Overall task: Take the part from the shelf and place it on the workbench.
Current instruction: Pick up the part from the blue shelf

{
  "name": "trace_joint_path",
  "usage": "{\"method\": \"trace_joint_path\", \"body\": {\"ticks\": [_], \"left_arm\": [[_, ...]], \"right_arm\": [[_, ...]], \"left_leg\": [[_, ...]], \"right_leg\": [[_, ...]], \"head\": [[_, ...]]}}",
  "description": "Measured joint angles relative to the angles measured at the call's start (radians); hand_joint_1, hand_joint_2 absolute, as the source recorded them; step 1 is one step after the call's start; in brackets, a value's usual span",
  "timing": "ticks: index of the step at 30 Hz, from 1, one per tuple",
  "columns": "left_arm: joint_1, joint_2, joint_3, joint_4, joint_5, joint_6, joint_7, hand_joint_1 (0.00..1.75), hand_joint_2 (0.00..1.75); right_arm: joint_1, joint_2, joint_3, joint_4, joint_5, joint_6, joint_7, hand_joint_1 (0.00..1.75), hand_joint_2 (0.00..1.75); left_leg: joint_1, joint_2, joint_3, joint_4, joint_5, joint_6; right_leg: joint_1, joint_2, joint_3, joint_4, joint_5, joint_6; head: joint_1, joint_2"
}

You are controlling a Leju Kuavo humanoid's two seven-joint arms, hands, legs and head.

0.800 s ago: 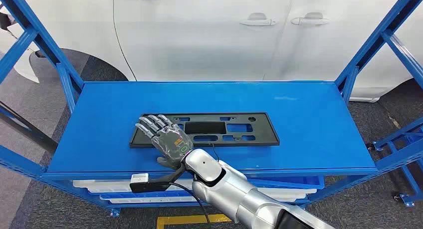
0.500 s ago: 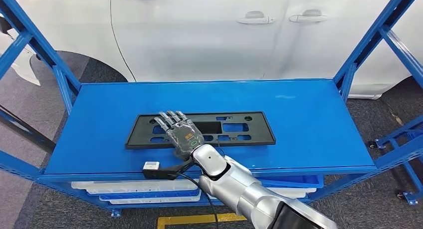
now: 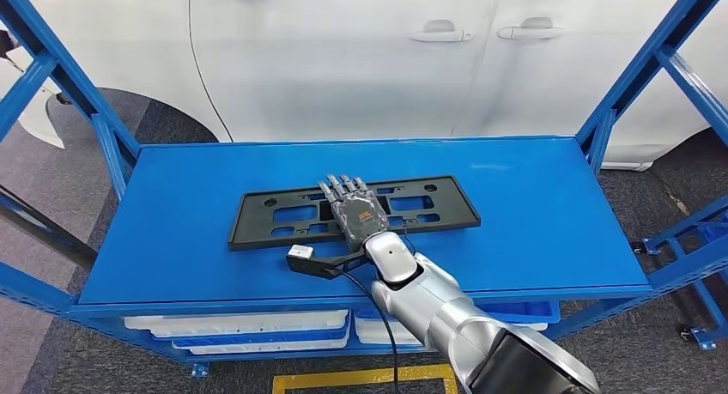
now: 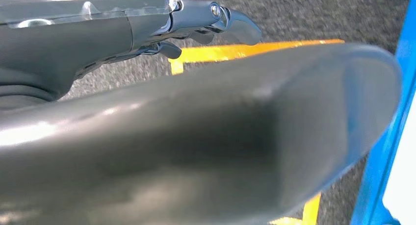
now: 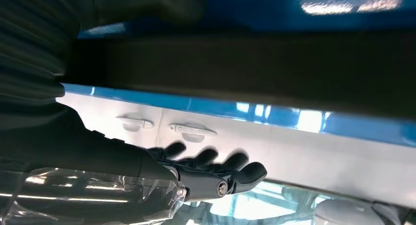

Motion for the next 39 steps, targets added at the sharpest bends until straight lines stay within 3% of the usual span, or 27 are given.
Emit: {"method": "trace_joint_path", "body": {"ticks": [2, 5, 6, 7, 8, 10, 12, 15, 20, 24, 33, 36, 39], "left_arm": [[0.000, 0.000, 0.002, 0.000, 0.000, 0.001, 0.000, 0.00, 0.00], [-0.002, 0.001, 0.006, 0.000, 0.001, 0.001, 0.000, 0.00, 0.00], [-0.002, 0.001, 0.007, 0.000, 0.001, 0.001, -0.001, 0.00, 0.00], [-0.002, 0.001, 0.008, 0.000, 0.002, 0.001, -0.001, 0.00, 0.00], [-0.002, 0.001, 0.011, 0.000, 0.002, 0.000, -0.002, 0.00, 0.00], [-0.003, 0.001, 0.018, 0.000, 0.003, -0.001, -0.005, 0.00, 0.00], [-0.005, 0.003, 0.023, 0.000, 0.003, -0.002, -0.008, 0.00, 0.00], [-0.005, 0.005, 0.027, 0.000, 0.002, -0.005, -0.009, 0.00, 0.00], [-0.005, 0.005, 0.035, 0.000, -0.011, -0.005, -0.019, 0.00, 0.00], [-0.005, 0.005, 0.040, 0.000, -0.026, 0.005, -0.065, 0.00, 1.75], [-0.005, 0.005, 0.051, 0.000, -0.037, 0.022, -0.099, 0.00, 1.75], [-0.004, 0.005, 0.065, 0.000, -0.031, 0.022, -0.093, 0.00, 1.75], [-0.002, 0.005, 0.083, 0.000, -0.024, 0.021, -0.123, 0.00, 1.75]], "right_arm": [[-0.006, -0.004, -0.014, 0.001, 0.013, 0.021, -0.006, 1.75, 1.75], [-0.011, -0.007, -0.023, 0.001, 0.028, 0.043, -0.015, 1.75, 1.75], [-0.010, -0.008, -0.025, 0.001, 0.033, 0.048, -0.017, 1.75, 1.75], [-0.010, -0.008, -0.026, 0.001, 0.038, 0.053, -0.019, 1.75, 1.75], [-0.009, -0.009, -0.029, 0.001, 0.042, 0.056, -0.020, 1.75, 1.75], [-0.011, -0.009, -0.034, -0.002, 0.052, 0.059, -0.022, 1.75, 1.75], [-0.013, -0.008, -0.041, -0.006, 0.058, 0.058, -0.024, 1.75, 1.75], [-0.014, -0.007, -0.054, -0.011, 0.066, 0.057, -0.026, 1.75, 1.75], [-0.013, -0.008, -0.084, -0.020, 0.076, 0.051, -0.028, 1.75, 1.75], [-0.012, -0.012, -0.113, -0.033, 0.073, 0.033, -0.037, 1.75, 1.75], [0.014, -0.058, -0.226, -0.175, -0.045, -0.025, -0.149, 1.75, 1.75], [0.064, -0.097, -0.274, -0.356, -0.230, 0.009, -0.261, 1.75, 1.75], [0.134, -0.139, -0.328, -0.599, -0.534, 0.098, -0.397, 1.75, 1.75]], "left_leg": [[0.000, 0.001, 0.002, -0.005, 0.003, 0.014], [-0.001, 0.002, 0.001, -0.006, 0.004, 0.025], [-0.002, 0.002, 0.001, -0.006, 0.004, 0.025], [-0.003, 0.001, 0.002, -0.005, 0.003, 0.026], [-0.004, 0.000, 0.002, -0.004, 0.003, 0.026], [-0.005, -0.001, 0.003, -0.001, 0.000, 0.026], [-0.010, -0.004, 0.001, 0.006, -0.005, 0.024], [-0.014, -0.005, -0.002, 0.007, -0.006, 0.016], [-0.012, -0.005, 0.000, -0.001, -0.002, 0.008], [-0.012, -0.005, 0.000, -0.003, 0.000, 0.005], [-0.012, -0.005, 0.000, -0.002, 0.000, 0.005], [-0.012, -0.005, 0.000, -0.001, 0.000, 0.005], [-0.012, -0.005, 0.000, -0.001, -0.001, 0.006]], "right_leg": [[-0.004, -0.001, -0.014, 0.033, -0.024, 0.010], [-0.007, -0.001, -0.104, 0.221, -0.115, 0.018], [-0.007, -0.001, -0.133, 0.279, -0.132, 0.019], [-0.007, -0.001, -0.147, 0.302, -0.130, 0.017], [-0.006, -0.001, -0.141, 0.283, -0.109, 0.014], [-0.009, -0.002, -0.079, 0.147, -0.037, 0.017], [-0.013, 0.001, -0.026, 0.031, 0.003, 0.023], [-0.009, 0.006, -0.018, 0.007, 0.007, 0.013], [-0.006, 0.006, -0.020, 0.007, 0.008, 0.006], [-0.005, 0.007, -0.022, 0.008, 0.009, 0.004], [-0.004, 0.007, -0.022, 0.009, 0.009, 0.004], [-0.003, 0.007, -0.021, 0.008, 0.009, 0.004], [-0.003, 0.007, -0.020, 0.007, 0.009, 0.005]], "head": [[0.002, 0.000], [0.005, 0.000], [0.005, 0.000], [0.005, 0.000], [0.005, 0.000], [0.005, 0.000], [0.006, 0.000], [0.004, 0.000], [0.004, 0.000], [0.004, 0.000], [0.004, 0.000], [0.005, 0.000], [0.004, 0.000]]}}
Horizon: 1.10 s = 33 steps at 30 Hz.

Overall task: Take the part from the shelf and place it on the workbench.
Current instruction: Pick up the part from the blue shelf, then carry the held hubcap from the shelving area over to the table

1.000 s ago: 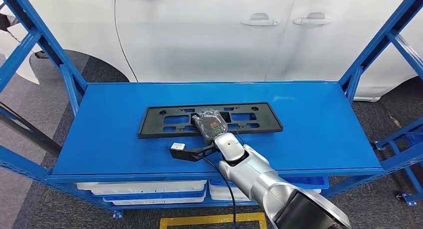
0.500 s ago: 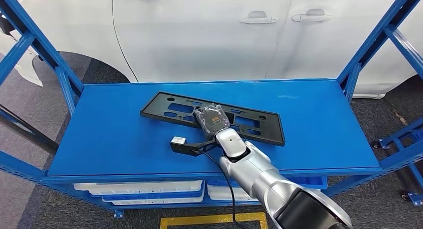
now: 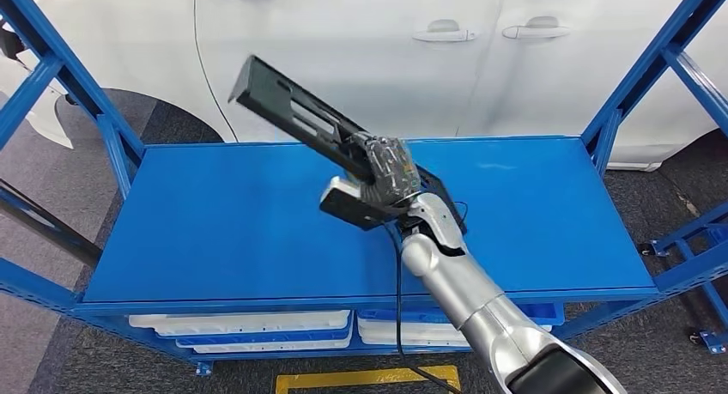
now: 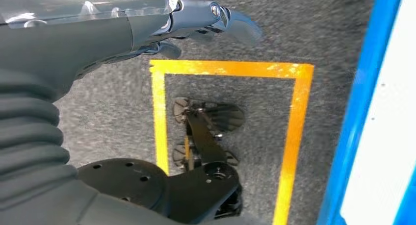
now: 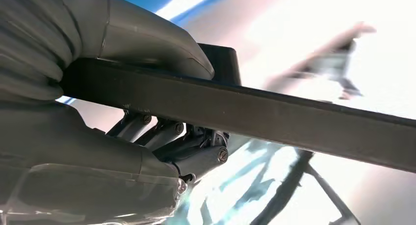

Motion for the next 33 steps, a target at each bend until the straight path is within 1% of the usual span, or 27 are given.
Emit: {"method": "trace_joint_path", "body": {"ticks": [2, 4, 6, 7, 10, 12, 18, 20, 22, 23, 24, 25, 26, 27, 28, 29, 30, 31, 32, 33], "left_arm": [[0.001, 0.000, 0.012, 0.000, 0.008, 0.003, -0.039, 0.00, 1.75], [0.002, 0.000, 0.028, 0.000, 0.026, 0.004, -0.080, 0.00, 1.75], [0.003, 0.000, 0.047, 0.000, 0.044, 0.009, -0.120, 0.00, 1.75], [0.003, 0.000, 0.056, 0.000, 0.051, 0.012, -0.140, 0.00, 1.75], [0.002, 0.000, 0.080, 0.000, 0.064, 0.005, -0.202, 0.00, 1.75], [0.000, 0.000, 0.090, 0.000, 0.062, -0.005, -0.214, 0.00, 1.75], [0.001, 0.001, 0.115, 0.000, 0.069, -0.026, -0.159, 0.00, 1.75], [0.002, 0.001, 0.120, 0.000, 0.065, -0.016, -0.147, 0.00, 1.75], [0.003, 0.000, 0.124, 0.000, 0.060, -0.001, -0.136, 0.00, 1.75], [0.003, 0.000, 0.126, 0.000, 0.058, 0.007, -0.129, 0.00, 1.75], [0.003, -0.001, 0.129, 0.000, 0.055, 0.016, -0.122, 0.00, 1.75], [0.003, -0.001, 0.132, 0.000, 0.051, 0.023, -0.115, 0.00, 1.75], [0.003, -0.001, 0.134, 0.000, 0.048, 0.030, -0.107, 0.00, 1.75], [0.003, -0.001, 0.136, 0.000, 0.046, 0.034, -0.100, 0.00, 1.75], [0.003, -0.001, 0.138, 0.000, 0.047, 0.036, -0.094, 0.00, 1.75], [0.003, -0.002, 0.140, 0.000, 0.048, 0.038, -0.086, 0.00, 1.75], [0.003, -0.002, 0.142, 0.000, 0.050, 0.039, -0.077, 0.00, 1.75], [0.003, -0.003, 0.144, 0.000, 0.054, 0.040, -0.069, 0.00, 1.75], [0.003, -0.004, 0.147, 0.000, 0.056, 0.040, -0.061, 0.00, 1.75], [0.003, -0.004, 0.150, 0.000, 0.058, 0.040, -0.053, 0.00, 1.75]], "right_arm": [[0.062, -0.023, -0.038, -0.162, -0.236, 0.086, -0.074, 1.75, 1.75], [0.135, -0.041, -0.074, -0.313, -0.463, 0.191, -0.122, 1.75, 1.75], [0.210, -0.056, -0.103, -0.446, -0.640, 0.292, -0.163, 1.75, 1.75], [0.244, -0.063, -0.116, -0.507, -0.693, 0.332, -0.183, 1.75, 1.75], [0.310, -0.082, -0.143, -0.648, -0.756, 0.415, -0.216, 1.75, 1.75], [0.334, -0.095, -0.155, -0.703, -0.780, 0.454, -0.218, 1.75, 1.75], [0.358, -0.123, -0.185, -0.784, -0.861, 0.602, -0.218, 1.75, 1.75], [0.366, -0.129, -0.189, -0.809, -0.863, 0.641, -0.225, 1.75, 1.75], [0.374, -0.136, -0.191, -0.844, -0.855, 0.670, -0.232, 1.75, 1.75], [0.379, -0.141, -0.192, -0.863, -0.848, 0.683, -0.236, 1.75, 1.75], [0.382, -0.147, -0.191, -0.881, -0.841, 0.694, -0.239, 1.75, 1.75], [0.385, -0.153, -0.191, -0.895, -0.834, 0.704, -0.242, 1.75, 1.75], [0.388, -0.160, -0.190, -0.906, -0.829, 0.711, -0.245, 1.75, 1.75], [0.391, -0.166, -0.190, -0.914, -0.826, 0.717, -0.247, 1.75, 1.75], [0.393, -0.172, -0.189, -0.920, -0.824, 0.721, -0.248, 1.75, 1.75], [0.394, -0.177, -0.188, -0.925, -0.823, 0.724, -0.250, 1.75, 1.75], [0.394, -0.182, -0.187, -0.929, -0.822, 0.728, -0.252, 1.75, 1.75], [0.392, -0.185, -0.184, -0.932, -0.822, 0.732, -0.254, 1.75, 1.75], [0.390, -0.189, -0.181, -0.935, -0.822, 0.736, -0.256, 1.75, 1.75], [0.388, -0.191, -0.178, -0.937, -0.822, 0.738, -0.258, 1.75, 1.75]], "left_leg": [[0.000, -0.001, 0.000, 0.000, -0.001, 0.000], [0.000, -0.001, 0.000, 0.000, -0.001, 0.000], [0.000, -0.001, -0.001, 0.000, -0.001, 0.000], [0.000, -0.001, -0.001, 0.000, -0.001, 0.000], [-0.001, -0.001, -0.002, 0.001, -0.002, 0.000], [-0.001, -0.001, -0.002, 0.002, -0.003, 0.001], [-0.002, -0.001, -0.004, 0.009, -0.006, 0.006], [-0.004, -0.001, -0.006, 0.011, -0.007, 0.010], [0.002, 0.001, 0.000, -0.001, -0.001, 0.019], [0.005, 0.003, 0.004, -0.009, 0.003, 0.024], [0.008, 0.004, 0.007, -0.016, 0.006, 0.027], [0.008, 0.006, 0.008, -0.018, 0.007, 0.029], [0.008, 0.006, 0.008, -0.018, 0.007, 0.030], [0.008, 0.007, 0.008, -0.018, 0.007, 0.029], [0.008, 0.007, 0.008, -0.017, 0.007, 0.028], [0.009, 0.007, 0.008, -0.015, 0.006, 0.027], [0.011, 0.006, 0.008, -0.012, 0.005, 0.024], [0.012, 0.005, 0.008, -0.007, 0.003, 0.019], [0.012, 0.004, 0.007, -0.002, 0.001, 0.013], [0.011, 0.003, 0.005, 0.002, 0.000, 0.006]], "right_leg": [[0.000, -0.001, 0.001, -0.001, 0.000, 0.000], [0.000, -0.001, 0.001, -0.001, 0.000, 0.000], [0.000, -0.001, 0.000, -0.001, 0.000, 0.000], [0.000, -0.001, -0.001, -0.001, 0.000, 0.000], [-0.001, 0.000, -0.001, -0.001, 0.000, 0.000], [-0.003, 0.000, -0.001, -0.002, 0.000, 0.001], [-0.005, 0.000, 0.000, -0.002, 0.001, 0.005], [-0.006, 0.000, 0.001, -0.004, 0.002, 0.009], [-0.006, 0.000, 0.001, 0.000, -0.003, 0.015], [-0.005, -0.001, -0.006, 0.019, -0.018, 0.018], [-0.005, -0.002, -0.021, 0.058, -0.044, 0.021], [-0.006, -0.002, -0.047, 0.116, -0.077, 0.023], [-0.008, -0.003, -0.078, 0.185, -0.111, 0.025], [-0.010, -0.003, -0.105, 0.243, -0.134, 0.027], [-0.012, -0.003, -0.118, 0.273, -0.139, 0.029], [-0.015, -0.004, -0.111, 0.262, -0.123, 0.031], [-0.019, -0.004, -0.084, 0.211, -0.093, 0.033], [-0.022, -0.005, -0.046, 0.135, -0.060, 0.033], [-0.022, -0.004, -0.014, 0.071, -0.035, 0.031], [-0.020, -0.003, 0.007, 0.028, -0.021, 0.027]], "head": [[0.000, 0.000], [0.000, 0.000], [0.000, 0.000], [0.000, 0.000], [0.000, 0.000], [0.000, 0.000], [0.000, 0.000], [0.000, 0.000], [0.000, 0.000], [0.001, 0.000], [0.001, 0.000], [0.002, 0.000], [0.002, 0.000], [0.002, 0.000], [0.002, 0.000], [0.002, 0.000], [0.002, 0.000], [0.002, 0.000], [0.002, 0.000], [0.002, 0.000]]}}
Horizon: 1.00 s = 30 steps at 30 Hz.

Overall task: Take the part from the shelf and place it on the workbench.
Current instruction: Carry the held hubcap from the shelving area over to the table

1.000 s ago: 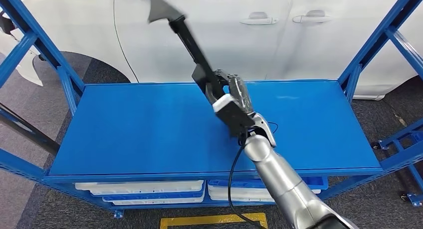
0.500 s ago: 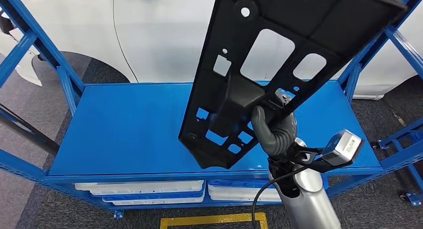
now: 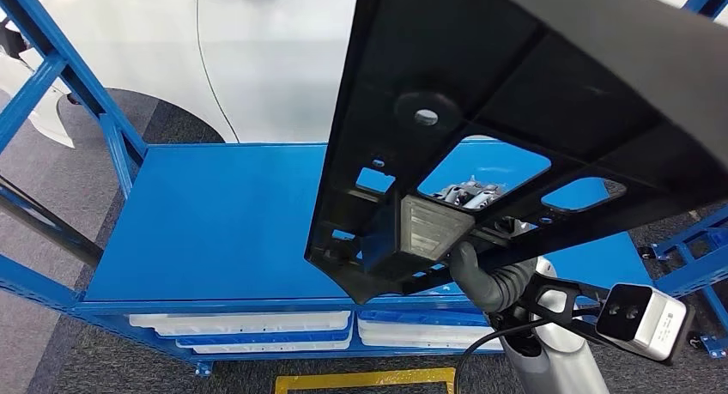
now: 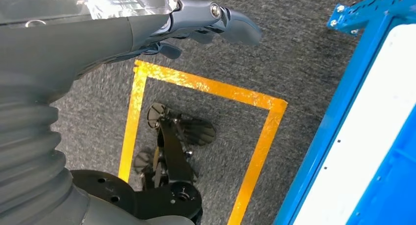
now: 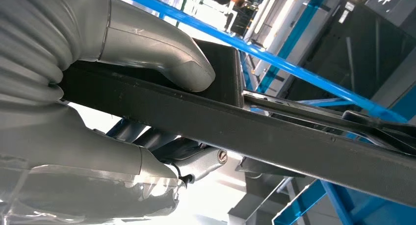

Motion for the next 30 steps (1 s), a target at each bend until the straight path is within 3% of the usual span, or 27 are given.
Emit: {"method": "trace_joint_path", "body": {"ticks": [3, 5, 7, 9, 10, 11, 12, 14, 16, 19, 20, 22, 24, 25, 26, 27, 28, 30], "left_arm": [[0.000, 0.000, 0.012, 0.000, 0.001, -0.002, 0.023, 0.00, 1.75], [0.000, 0.000, 0.014, 0.000, -0.005, 0.000, 0.044, 0.00, 1.75], [-0.001, -0.001, 0.014, 0.000, -0.010, 0.001, 0.061, 0.00, 1.75], [-0.002, -0.001, 0.015, 0.000, -0.010, 0.000, 0.071, 0.00, 1.75], [-0.002, -0.001, 0.016, 0.000, -0.010, -0.001, 0.075, 0.00, 1.75], [-0.002, -0.001, 0.017, 0.000, -0.009, -0.003, 0.079, 0.00, 1.75], [-0.003, -0.001, 0.019, 0.000, -0.008, -0.005, 0.082, 0.00, 1.75], [-0.006, -0.001, 0.021, 0.000, -0.006, -0.007, 0.087, 0.00, 1.75], [-0.011, 0.000, 0.023, 0.000, -0.007, -0.006, 0.094, 0.00, 1.75], [-0.011, -0.001, 0.030, 0.000, -0.009, 0.004, 0.109, 0.00, 1.75], [-0.011, -0.001, 0.034, 0.000, -0.010, 0.009, 0.113, 0.00, 1.75], [-0.013, -0.002, 0.038, 0.000, -0.012, 0.017, 0.117, 0.00, 1.75], [-0.015, -0.001, 0.039, 0.000, -0.016, 0.018, 0.119, 0.00, 1.75], [-0.015, -0.001, 0.039, 0.000, -0.019, 0.018, 0.120, 0.00, 1.75], [-0.015, -0.001, 0.039, 0.000, -0.022, 0.018, 0.121, 0.00, 1.75], [-0.015, -0.001, 0.039, 0.000, -0.026, 0.018, 0.122, 0.00, 1.75], [-0.015, 0.000, 0.039, 0.000, -0.029, 0.018, 0.123, 0.00, 1.75], [-0.015, 0.000, 0.039, 0.000, -0.033, 0.018, 0.121, 0.00, 1.75]], "right_arm": [[-0.011, -0.004, 0.013, -0.003, -0.003, 0.001, 0.002, 1.75, 1.75], [-0.028, -0.005, 0.025, -0.003, -0.011, 0.000, 0.012, 1.75, 1.75], [-0.048, -0.005, 0.035, -0.003, -0.025, -0.002, 0.025, 1.75, 1.75], [-0.061, -0.006, 0.043, -0.003, -0.036, -0.005, 0.037, 1.75, 1.75], [-0.068, -0.006, 0.045, -0.002, -0.041, -0.006, 0.041, 1.75, 1.75], [-0.075, -0.007, 0.048, -0.002, -0.046, -0.008, 0.045, 1.75, 1.75], [-0.082, -0.009, 0.051, -0.002, -0.051, -0.011, 0.046, 1.75, 1.75], [-0.093, -0.013, 0.054, -0.002, -0.062, -0.018, 0.045, 1.75, 1.75], [-0.100, -0.021, 0.056, -0.001, -0.074, -0.019, 0.040, 1.75, 1.75], [-0.119, -0.039, 0.064, 0.009, -0.099, -0.012, 0.023, 1.75, 1.75], [-0.125, -0.046, 0.066, 0.013, -0.109, -0.011, 0.017, 1.75, 1.75], [-0.140, -0.059, 0.071, 0.022, -0.127, -0.012, 0.014, 1.75, 1.75], [-0.151, -0.068, 0.076, 0.029, -0.142, -0.021, 0.018, 1.75, 1.75], [-0.154, -0.073, 0.079, 0.032, -0.150, -0.027, 0.020, 1.75, 1.75], [-0.156, -0.077, 0.081, 0.034, -0.156, -0.035, 0.020, 1.75, 1.75], [-0.157, -0.081, 0.084, 0.037, -0.162, -0.042, 0.019, 1.75, 1.75], [-0.158, -0.084, 0.087, 0.038, -0.166, -0.048, 0.015, 1.75, 1.75], [-0.157, -0.088, 0.092, 0.039, -0.168, -0.054, -0.001, 1.75, 1.75]], "left_leg": [[-0.001, -0.001, -0.003, -0.002, 0.005, -0.022], [0.002, 0.001, -0.009, 0.013, -0.013, -0.033], [0.003, 0.003, -0.039, 0.098, -0.080, -0.037], [0.003, 0.004, -0.085, 0.232, -0.157, -0.038], [0.002, 0.004, -0.096, 0.275, -0.175, -0.037], [0.002, 0.004, -0.087, 0.280, -0.174, -0.035], [0.001, 0.004, -0.056, 0.241, -0.155, -0.030], [-0.003, 0.004, 0.039, 0.094, -0.109, -0.019], [-0.009, 0.004, 0.090, -0.001, -0.086, -0.011], [-0.015, 0.004, 0.083, -0.014, -0.065, 0.002], [-0.013, 0.006, 0.078, -0.018, -0.054, 0.008], [-0.009, 0.011, 0.058, -0.025, -0.029, 0.020], [-0.010, 0.013, 0.030, -0.024, -0.009, 0.025], [-0.011, 0.013, 0.016, -0.023, 0.001, 0.025], [-0.011, 0.013, 0.003, -0.021, 0.010, 0.024], [-0.011, 0.013, -0.009, -0.019, 0.018, 0.022], [-0.010, 0.013, -0.020, -0.015, 0.025, 0.020], [-0.012, 0.012, -0.038, -0.006, 0.035, 0.011]], "right_leg": [[0.007, 0.004, 0.002, -0.018, 0.009, -0.022], [0.005, 0.002, -0.001, -0.024, 0.019, -0.039], [0.006, -0.003, -0.007, -0.029, 0.029, -0.053], [0.012, -0.006, -0.020, -0.028, 0.038, -0.060], [0.015, -0.007, -0.027, -0.028, 0.043, -0.061], [0.018, -0.008, -0.035, -0.026, 0.049, -0.062], [0.021, -0.008, -0.042, -0.025, 0.054, -0.061], [0.025, -0.007, -0.054, -0.022, 0.065, -0.057], [0.027, -0.008, -0.060, -0.022, 0.076, -0.047], [0.023, -0.009, -0.064, -0.028, 0.095, -0.027], [0.022, -0.009, -0.069, -0.022, 0.086, -0.022], [0.019, -0.007, -0.097, 0.044, 0.016, -0.015], [0.016, -0.007, -0.133, 0.176, -0.080, -0.008], [0.015, -0.007, -0.140, 0.230, -0.105, -0.005], [0.014, -0.007, -0.133, 0.255, -0.107, -0.003], [0.013, -0.007, -0.107, 0.240, -0.091, -0.002], [0.011, -0.007, -0.061, 0.187, -0.067, -0.003], [0.012, -0.007, 0.043, 0.044, -0.048, -0.009]], "head": [[-0.001, 0.000], [-0.002, 0.000], [-0.002, 0.000], [-0.002, 0.000], [-0.002, 0.000], [-0.002, 0.000], [-0.002, 0.000], [-0.002, 0.000], [-0.002, 0.000], [-0.001, 0.000], [-0.001, 0.000], [0.002, 0.000], [0.004, 0.000], [0.004, 0.000], [0.004, 0.000], [0.004, 0.000], [0.004, 0.000], [0.003, 0.000]]}}
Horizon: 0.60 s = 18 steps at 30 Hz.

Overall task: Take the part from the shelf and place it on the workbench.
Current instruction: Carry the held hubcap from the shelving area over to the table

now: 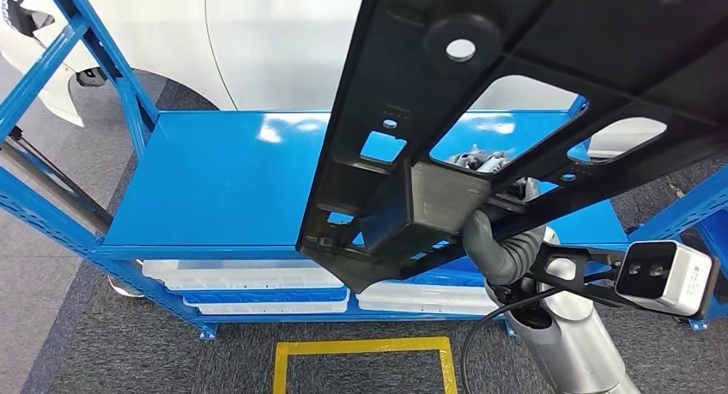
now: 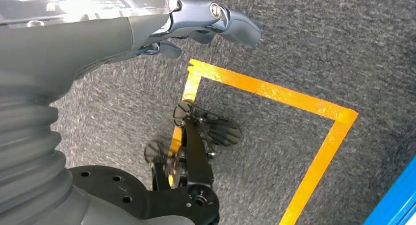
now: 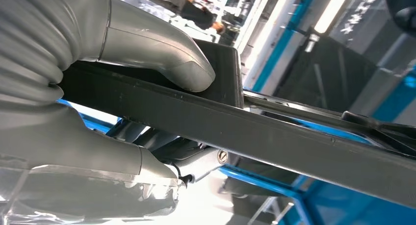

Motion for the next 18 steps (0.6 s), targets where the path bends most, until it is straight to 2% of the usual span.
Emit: {"method": "trace_joint_path", "body": {"ticks": [1, 2, 4, 5, 6, 7, 9, 10, 11, 12, 13, 14, 15, 16, 17, 18], "left_arm": [[0.000, 0.000, 0.000, 0.000, -0.001, 0.000, -0.002, 0.00, 1.75], [0.001, 0.000, 0.000, 0.000, -0.003, 0.000, -0.005, 0.00, 1.75], [0.004, 0.001, 0.000, 0.000, -0.003, 0.005, -0.008, 0.00, 1.75], [0.006, 0.001, 0.001, 0.000, -0.002, 0.009, -0.008, 0.00, 1.75], [0.008, 0.001, 0.002, 0.000, 0.000, 0.014, -0.007, 0.00, 1.75], [0.009, 0.001, 0.003, 0.000, 0.003, 0.018, -0.007, 0.00, 1.75], [0.011, 0.000, 0.006, 0.000, 0.005, 0.023, -0.006, 0.00, 1.75], [0.011, 0.000, 0.007, 0.000, 0.005, 0.024, -0.006, 0.00, 1.75], [0.011, 0.000, 0.007, 0.000, 0.004, 0.025, -0.006, 0.00, 1.75], [0.011, 0.000, 0.007, 0.000, 0.002, 0.024, -0.006, 0.00, 1.75], [0.011, 0.000, 0.008, 0.000, 0.000, 0.022, -0.006, 0.00, 1.75], [0.010, 0.001, 0.008, 0.000, -0.003, 0.020, -0.006, 0.00, 1.75], [0.008, 0.002, 0.008, 0.000, -0.005, 0.018, -0.006, 0.00, 1.75], [0.006, 0.003, 0.008, -0.001, -0.008, 0.016, -0.006, 0.00, 1.75], [0.005, 0.004, 0.008, -0.001, -0.010, 0.016, -0.006, 0.00, 1.75], [0.004, 0.005, 0.008, -0.001, -0.010, 0.016, -0.006, 0.00, 1.75]], "right_arm": [[0.004, -0.001, 0.002, 0.000, 0.003, 0.000, -0.011, 1.75, 1.75], [0.009, -0.002, 0.003, -0.001, 0.008, 0.001, -0.023, 1.75, 1.75], [0.025, -0.003, 0.006, -0.003, 0.020, 0.009, -0.040, 1.75, 1.75], [0.032, -0.003, 0.007, -0.003, 0.025, 0.014, -0.044, 1.75, 1.75], [0.035, -0.002, 0.009, -0.004, 0.027, 0.020, -0.046, 1.75, 1.75], [0.037, -0.001, 0.010, -0.004, 0.028, 0.027, -0.047, 1.75, 1.75], [0.038, 0.000, 0.012, -0.004, 0.029, 0.038, -0.044, 1.75, 1.75], [0.039, 0.001, 0.012, -0.004, 0.030, 0.043, -0.040, 1.75, 1.75], [0.039, 0.002, 0.012, -0.004, 0.031, 0.047, -0.035, 1.75, 1.75], [0.039, 0.004, 0.012, -0.004, 0.031, 0.050, -0.029, 1.75, 1.75], [0.040, 0.006, 0.012, -0.004, 0.032, 0.053, -0.023, 1.75, 1.75], [0.039, 0.008, 0.011, -0.004, 0.033, 0.055, -0.019, 1.75, 1.75], [0.039, 0.010, 0.009, -0.004, 0.033, 0.056, -0.018, 1.75, 1.75], [0.040, 0.012, 0.007, -0.004, 0.033, 0.057, -0.017, 1.75, 1.75], [0.040, 0.014, 0.006, -0.003, 0.033, 0.059, -0.018, 1.75, 1.75], [0.041, 0.016, 0.005, -0.002, 0.034, 0.061, -0.020, 1.75, 1.75]], "left_leg": [[-0.001, 0.000, -0.004, 0.003, 0.005, -0.006], [-0.002, -0.001, -0.007, 0.004, 0.011, -0.012], [-0.001, -0.001, -0.010, 0.001, 0.023, -0.024], [0.000, -0.002, -0.015, 0.006, 0.016, -0.030], [0.000, -0.002, -0.025, 0.026, -0.010, -0.035], [0.001, -0.003, -0.040, 0.066, -0.052, -0.039], [0.003, -0.003, -0.073, 0.192, -0.149, -0.047], [0.003, -0.003, -0.082, 0.250, -0.176, -0.050], [0.003, -0.003, -0.078, 0.283, -0.180, -0.051], [0.003, -0.003, -0.058, 0.282, -0.164, -0.051], [0.003, -0.003, -0.019, 0.243, -0.137, -0.048], [0.002, -0.003, 0.035, 0.175, -0.116, -0.042], [0.000, -0.003, 0.091, 0.095, -0.110, -0.036], [-0.002, -0.004, 0.134, 0.030, -0.110, -0.030], [-0.006, -0.004, 0.158, -0.014, -0.116, -0.025], [-0.009, -0.004, 0.165, -0.033, -0.119, -0.020]], "right_leg": [[0.002, 0.000, 0.032, -0.050, 0.000, -0.005], [0.005, 0.001, 0.045, -0.074, -0.004, -0.011], [0.007, 0.000, 0.039, -0.082, 0.007, -0.026], [0.006, -0.001, 0.032, -0.085, 0.016, -0.034], [0.004, -0.003, 0.023, -0.089, 0.028, -0.043], [0.002, -0.004, 0.011, -0.091, 0.040, -0.050], [0.005, -0.004, -0.015, -0.091, 0.061, -0.056], [0.007, -0.005, -0.028, -0.090, 0.071, -0.057], [0.009, -0.005, -0.041, -0.089, 0.081, -0.056], [0.010, -0.005, -0.054, -0.088, 0.091, -0.055], [0.011, -0.005, -0.066, -0.087, 0.100, -0.054], [0.011, -0.004, -0.076, -0.086, 0.109, -0.052], [0.013, -0.004, -0.084, -0.084, 0.117, -0.048], [0.014, -0.005, -0.089, -0.085, 0.126, -0.044], [0.014, -0.005, -0.092, -0.085, 0.135, -0.038], [0.014, -0.006, -0.093, -0.087, 0.144, -0.032]], "head": [[0.000, 0.000], [0.000, 0.000], [0.002, 0.000], [0.002, 0.000], [0.000, 0.000], [-0.002, 0.000], [-0.006, 0.000], [-0.006, 0.000], [-0.006, 0.000], [-0.006, 0.000], [-0.006, 0.000], [-0.007, 0.000], [-0.006, 0.000], [-0.006, 0.000], [-0.007, 0.000], [-0.008, 0.000]]}}
